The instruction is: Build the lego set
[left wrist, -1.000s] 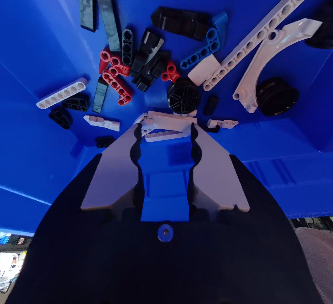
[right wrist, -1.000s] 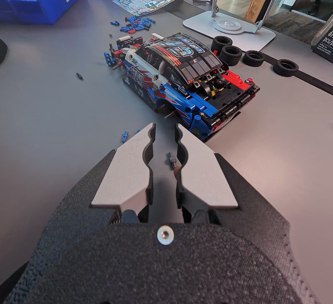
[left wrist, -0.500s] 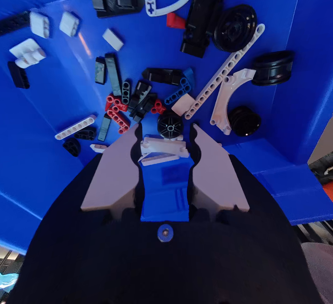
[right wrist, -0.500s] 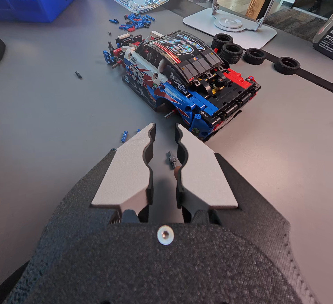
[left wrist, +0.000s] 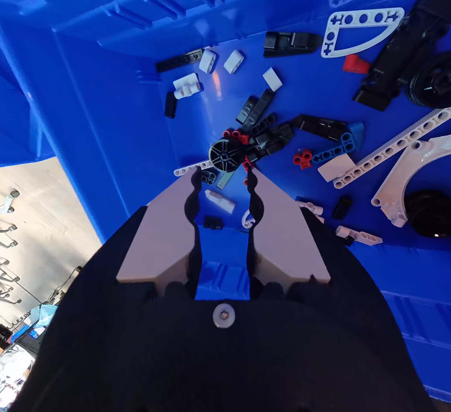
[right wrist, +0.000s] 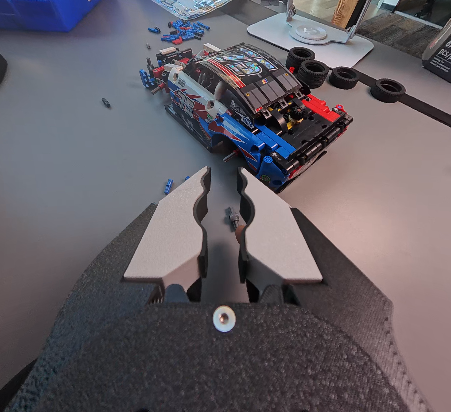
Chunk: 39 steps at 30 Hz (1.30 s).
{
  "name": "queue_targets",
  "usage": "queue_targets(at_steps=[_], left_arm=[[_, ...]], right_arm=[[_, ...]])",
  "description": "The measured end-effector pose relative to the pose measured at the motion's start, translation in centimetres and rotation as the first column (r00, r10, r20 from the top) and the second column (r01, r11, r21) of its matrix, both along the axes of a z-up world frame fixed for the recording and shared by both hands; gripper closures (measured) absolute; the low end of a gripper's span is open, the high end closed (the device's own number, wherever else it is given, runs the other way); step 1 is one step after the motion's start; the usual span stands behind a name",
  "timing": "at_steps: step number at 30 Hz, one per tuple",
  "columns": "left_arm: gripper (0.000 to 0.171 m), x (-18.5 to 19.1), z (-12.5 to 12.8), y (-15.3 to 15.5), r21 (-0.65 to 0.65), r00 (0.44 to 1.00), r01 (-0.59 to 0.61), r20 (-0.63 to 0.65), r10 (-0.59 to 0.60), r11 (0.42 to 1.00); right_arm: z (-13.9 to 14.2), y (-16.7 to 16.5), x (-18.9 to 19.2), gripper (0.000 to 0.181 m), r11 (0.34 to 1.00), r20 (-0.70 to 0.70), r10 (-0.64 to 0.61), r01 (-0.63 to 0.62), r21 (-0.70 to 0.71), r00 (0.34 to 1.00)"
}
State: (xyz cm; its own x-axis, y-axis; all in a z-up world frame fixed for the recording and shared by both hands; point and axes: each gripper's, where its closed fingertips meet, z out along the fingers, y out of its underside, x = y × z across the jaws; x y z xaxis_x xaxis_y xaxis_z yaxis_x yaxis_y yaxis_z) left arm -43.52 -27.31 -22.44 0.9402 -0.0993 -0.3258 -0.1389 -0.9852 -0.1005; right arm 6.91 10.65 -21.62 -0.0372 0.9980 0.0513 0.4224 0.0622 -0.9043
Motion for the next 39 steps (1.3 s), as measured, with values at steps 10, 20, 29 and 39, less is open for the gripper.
queue_targets(at_steps=[10,20,29,39], left_arm=[[0.136,7.6,-2.7,0.2,0.012,0.951,0.199,0.240,-0.196,0.980],[0.165,5.7,-3.4,0.7,-0.008,0.971,0.173,0.171,-0.169,0.985],[0.141,4.1,0.9,1.1,0.175,0.999,-0.009,0.046,0.001,0.985],[0.129,20.9,-0.7,0.1,0.127,0.948,-0.029,0.317,-0.013,0.991]], right_arm=[[0.0,-0.2,-0.1,0.163,1.000,-0.001,0.007,-0.007,0.001,1.000],[0.1,-0.2,-0.5,0.162,1.000,0.008,-0.007,0.007,0.007,1.000],[-0.3,0.1,-1.0,0.163,1.000,0.018,-0.014,0.014,-0.007,1.000],[0.6,-0.4,-0.4,0.163,1.000,-0.028,0.020,-0.020,-0.008,0.999]])
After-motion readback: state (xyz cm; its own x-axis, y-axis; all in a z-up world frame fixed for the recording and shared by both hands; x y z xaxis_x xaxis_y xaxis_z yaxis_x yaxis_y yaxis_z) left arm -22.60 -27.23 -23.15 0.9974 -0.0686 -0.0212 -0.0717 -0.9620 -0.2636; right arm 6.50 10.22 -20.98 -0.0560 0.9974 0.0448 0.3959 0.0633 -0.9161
